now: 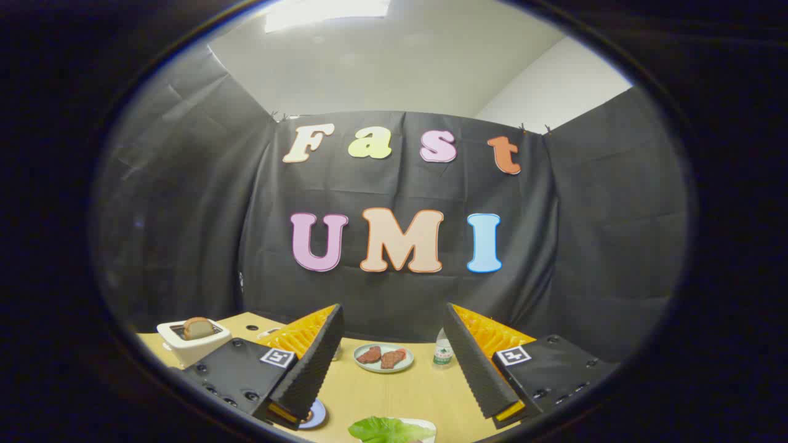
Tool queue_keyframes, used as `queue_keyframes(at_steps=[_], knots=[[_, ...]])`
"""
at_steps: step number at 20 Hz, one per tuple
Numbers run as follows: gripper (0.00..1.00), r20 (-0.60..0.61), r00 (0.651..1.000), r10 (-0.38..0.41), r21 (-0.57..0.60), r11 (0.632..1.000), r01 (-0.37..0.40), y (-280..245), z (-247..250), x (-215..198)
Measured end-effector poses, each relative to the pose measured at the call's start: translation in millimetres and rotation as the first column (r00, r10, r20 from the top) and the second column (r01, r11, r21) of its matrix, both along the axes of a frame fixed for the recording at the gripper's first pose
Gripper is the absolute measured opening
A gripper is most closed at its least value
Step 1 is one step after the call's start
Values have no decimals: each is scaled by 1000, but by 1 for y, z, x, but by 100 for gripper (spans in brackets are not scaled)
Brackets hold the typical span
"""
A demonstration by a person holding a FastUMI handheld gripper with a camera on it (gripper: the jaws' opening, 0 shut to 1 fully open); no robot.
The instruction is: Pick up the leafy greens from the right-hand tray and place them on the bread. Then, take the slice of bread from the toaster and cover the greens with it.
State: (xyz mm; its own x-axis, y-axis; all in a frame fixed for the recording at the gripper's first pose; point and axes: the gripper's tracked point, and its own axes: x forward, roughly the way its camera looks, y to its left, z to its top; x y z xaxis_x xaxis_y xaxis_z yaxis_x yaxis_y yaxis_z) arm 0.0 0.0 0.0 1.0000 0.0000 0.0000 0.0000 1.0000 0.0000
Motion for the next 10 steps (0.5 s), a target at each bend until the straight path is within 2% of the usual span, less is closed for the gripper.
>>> queue_keyframes(at_steps=[10], knots=[[100, 3, 1000, -10, -4, 1000, 10, -12, 3, 8]])
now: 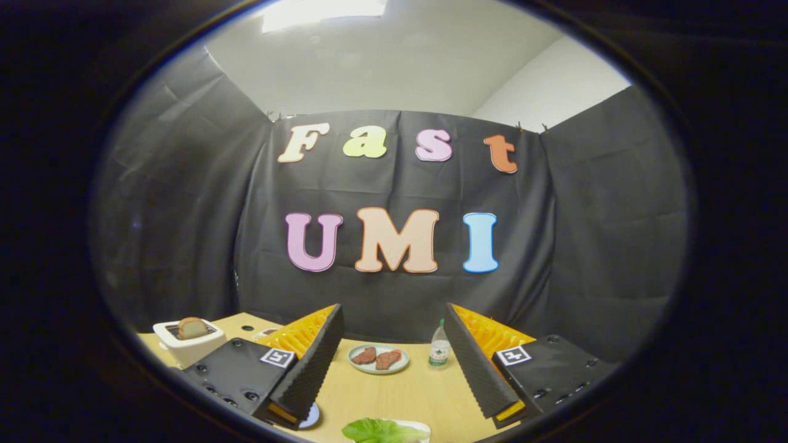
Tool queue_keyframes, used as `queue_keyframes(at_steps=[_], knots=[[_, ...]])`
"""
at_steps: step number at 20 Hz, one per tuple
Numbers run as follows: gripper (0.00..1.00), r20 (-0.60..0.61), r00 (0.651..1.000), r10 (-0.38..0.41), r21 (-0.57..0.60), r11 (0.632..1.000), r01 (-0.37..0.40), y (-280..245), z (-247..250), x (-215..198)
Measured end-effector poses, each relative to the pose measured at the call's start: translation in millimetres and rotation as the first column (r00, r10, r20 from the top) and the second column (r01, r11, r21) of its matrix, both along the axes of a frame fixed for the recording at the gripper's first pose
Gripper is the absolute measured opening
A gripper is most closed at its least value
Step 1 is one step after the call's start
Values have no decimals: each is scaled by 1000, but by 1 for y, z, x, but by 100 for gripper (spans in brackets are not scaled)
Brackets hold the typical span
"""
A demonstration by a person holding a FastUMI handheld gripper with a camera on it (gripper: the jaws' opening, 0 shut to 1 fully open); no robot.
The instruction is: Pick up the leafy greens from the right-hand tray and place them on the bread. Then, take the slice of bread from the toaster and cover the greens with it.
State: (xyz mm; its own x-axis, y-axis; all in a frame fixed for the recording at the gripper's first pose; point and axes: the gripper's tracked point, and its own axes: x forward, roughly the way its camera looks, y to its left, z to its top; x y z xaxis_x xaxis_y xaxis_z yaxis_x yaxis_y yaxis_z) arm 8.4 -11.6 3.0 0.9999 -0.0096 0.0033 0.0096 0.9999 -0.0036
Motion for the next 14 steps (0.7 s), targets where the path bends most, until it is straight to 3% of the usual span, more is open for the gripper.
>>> queue_keyframes(at_steps=[14], knots=[[100, -24, 999, 25, 20, 999, -24, -12, -7, 10]])
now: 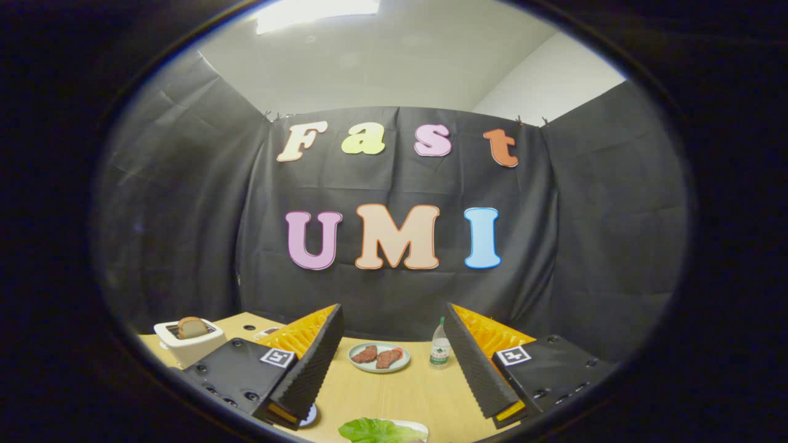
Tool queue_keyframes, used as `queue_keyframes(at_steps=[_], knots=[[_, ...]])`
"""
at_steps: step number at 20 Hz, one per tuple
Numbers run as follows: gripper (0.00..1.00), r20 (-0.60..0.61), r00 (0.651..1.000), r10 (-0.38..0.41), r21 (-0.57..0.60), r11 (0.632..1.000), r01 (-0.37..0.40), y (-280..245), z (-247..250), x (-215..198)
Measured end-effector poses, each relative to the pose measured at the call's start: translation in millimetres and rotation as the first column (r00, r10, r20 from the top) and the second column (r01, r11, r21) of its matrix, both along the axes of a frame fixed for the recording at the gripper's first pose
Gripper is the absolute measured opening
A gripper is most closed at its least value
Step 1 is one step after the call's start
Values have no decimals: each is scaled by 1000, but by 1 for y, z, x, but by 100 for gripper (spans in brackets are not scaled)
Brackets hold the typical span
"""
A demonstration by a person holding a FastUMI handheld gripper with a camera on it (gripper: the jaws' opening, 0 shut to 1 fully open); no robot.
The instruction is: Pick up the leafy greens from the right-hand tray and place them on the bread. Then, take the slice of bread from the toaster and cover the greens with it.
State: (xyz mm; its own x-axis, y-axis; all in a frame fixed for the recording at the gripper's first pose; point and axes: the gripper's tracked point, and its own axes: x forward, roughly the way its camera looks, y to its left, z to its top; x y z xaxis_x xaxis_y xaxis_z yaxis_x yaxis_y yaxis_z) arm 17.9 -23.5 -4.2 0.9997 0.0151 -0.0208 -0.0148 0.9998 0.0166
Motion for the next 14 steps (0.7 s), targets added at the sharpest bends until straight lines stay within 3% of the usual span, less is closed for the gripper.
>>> queue_keyframes(at_steps=[7, 14], knots=[[100, -70, 992, 108, -53, 992, -112, 2, -25, 7], [100, -205, 952, 229, -115, 960, -256, 2, -71, 17]])
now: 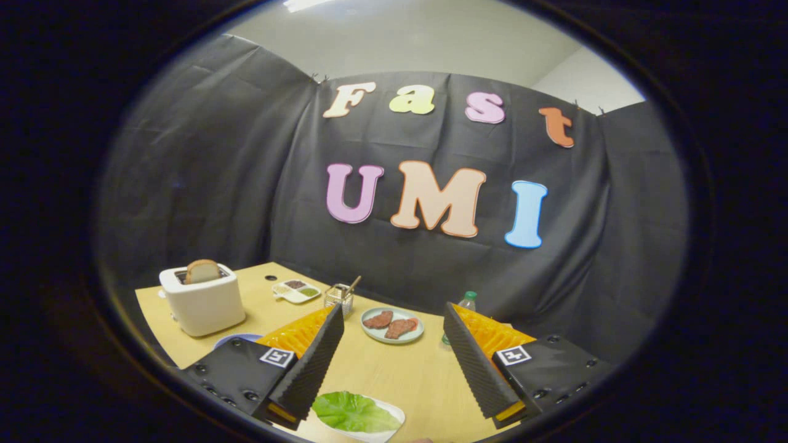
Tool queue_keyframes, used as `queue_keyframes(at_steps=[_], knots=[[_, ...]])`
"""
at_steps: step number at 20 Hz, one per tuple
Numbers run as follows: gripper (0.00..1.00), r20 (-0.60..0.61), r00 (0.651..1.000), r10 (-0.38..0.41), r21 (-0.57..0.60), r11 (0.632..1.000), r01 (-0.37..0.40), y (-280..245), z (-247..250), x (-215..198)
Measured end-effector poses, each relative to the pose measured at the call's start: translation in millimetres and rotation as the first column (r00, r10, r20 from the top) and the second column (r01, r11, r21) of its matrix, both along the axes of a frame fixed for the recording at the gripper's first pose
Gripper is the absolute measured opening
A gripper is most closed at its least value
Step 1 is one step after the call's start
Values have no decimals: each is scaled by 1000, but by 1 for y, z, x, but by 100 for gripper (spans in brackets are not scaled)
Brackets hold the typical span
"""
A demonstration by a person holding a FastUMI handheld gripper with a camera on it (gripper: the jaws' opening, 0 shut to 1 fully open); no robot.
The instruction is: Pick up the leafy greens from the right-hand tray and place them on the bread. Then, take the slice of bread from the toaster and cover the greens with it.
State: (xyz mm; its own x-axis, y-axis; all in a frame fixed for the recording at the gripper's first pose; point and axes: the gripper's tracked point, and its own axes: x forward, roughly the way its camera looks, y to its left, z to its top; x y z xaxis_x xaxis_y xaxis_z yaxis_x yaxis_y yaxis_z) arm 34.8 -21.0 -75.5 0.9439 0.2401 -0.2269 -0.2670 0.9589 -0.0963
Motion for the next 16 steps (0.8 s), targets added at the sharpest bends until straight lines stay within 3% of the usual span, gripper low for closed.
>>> queue_keyframes(at_steps=[7, 16], knots=[[100, -135, 983, 126, -62, 989, -136, 2, -52, 5], [100, -313, 910, 270, -104, 943, -316, 14, -129, -2]])
